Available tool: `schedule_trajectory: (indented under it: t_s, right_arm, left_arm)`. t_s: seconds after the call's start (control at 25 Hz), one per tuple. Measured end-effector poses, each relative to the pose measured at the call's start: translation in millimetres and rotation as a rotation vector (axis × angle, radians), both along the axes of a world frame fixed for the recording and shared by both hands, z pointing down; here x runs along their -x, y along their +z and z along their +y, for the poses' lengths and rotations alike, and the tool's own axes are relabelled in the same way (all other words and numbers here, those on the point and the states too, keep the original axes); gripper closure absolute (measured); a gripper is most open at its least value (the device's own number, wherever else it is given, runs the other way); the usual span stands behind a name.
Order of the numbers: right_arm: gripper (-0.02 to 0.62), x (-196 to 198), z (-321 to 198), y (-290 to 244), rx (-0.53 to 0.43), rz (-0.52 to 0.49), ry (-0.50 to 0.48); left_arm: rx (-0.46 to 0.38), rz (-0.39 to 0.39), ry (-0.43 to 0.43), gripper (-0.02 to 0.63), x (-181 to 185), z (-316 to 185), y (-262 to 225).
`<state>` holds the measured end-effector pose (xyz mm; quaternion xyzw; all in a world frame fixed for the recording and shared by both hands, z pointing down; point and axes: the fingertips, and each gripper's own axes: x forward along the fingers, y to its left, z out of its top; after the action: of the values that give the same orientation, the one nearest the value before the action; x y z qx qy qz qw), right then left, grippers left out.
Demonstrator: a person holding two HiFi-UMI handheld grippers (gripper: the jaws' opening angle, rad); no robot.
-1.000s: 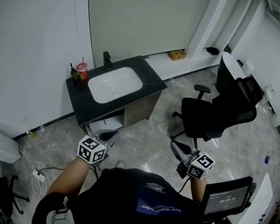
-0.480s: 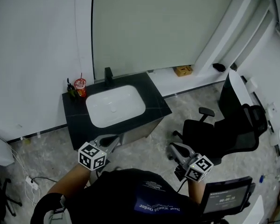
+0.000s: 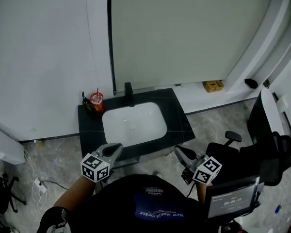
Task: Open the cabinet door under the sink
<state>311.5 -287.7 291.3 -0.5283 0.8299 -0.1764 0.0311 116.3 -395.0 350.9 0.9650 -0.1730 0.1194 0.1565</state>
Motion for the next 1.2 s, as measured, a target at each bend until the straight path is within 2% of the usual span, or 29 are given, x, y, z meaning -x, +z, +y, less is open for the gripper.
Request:
schedule_trajectory:
  t_s: [0.4, 0.56, 0.76, 1.08, 1.2]
  right_arm:
    - [0.595, -67, -103, 6, -0.011, -0.06, -0.316]
    - [0.595, -79, -136, 11, -0.002, -0.08, -0.421]
    - [0.595, -69, -163, 14, -0.025, -0.056, -0.482]
    - [0.595, -28, -191, 16, -0.019, -0.028, -0.484]
    - [0.595, -19, -200, 8, -0.031, -0.017, -0.487]
  left_arm:
    - [-0.035, 0.034, -0.334, 0.603, -39, -38, -22]
    - [-0.028, 0.001, -0.423, 0.603, -52, -40, -16]
    - [-0.05, -0.007, -0.471, 0.603, -53, -40, -17]
    - [-0.066, 0.027, -0.516, 0.603, 1, -70, -23]
    - [-0.067, 0.024, -0.502, 0.603, 6, -80, -22]
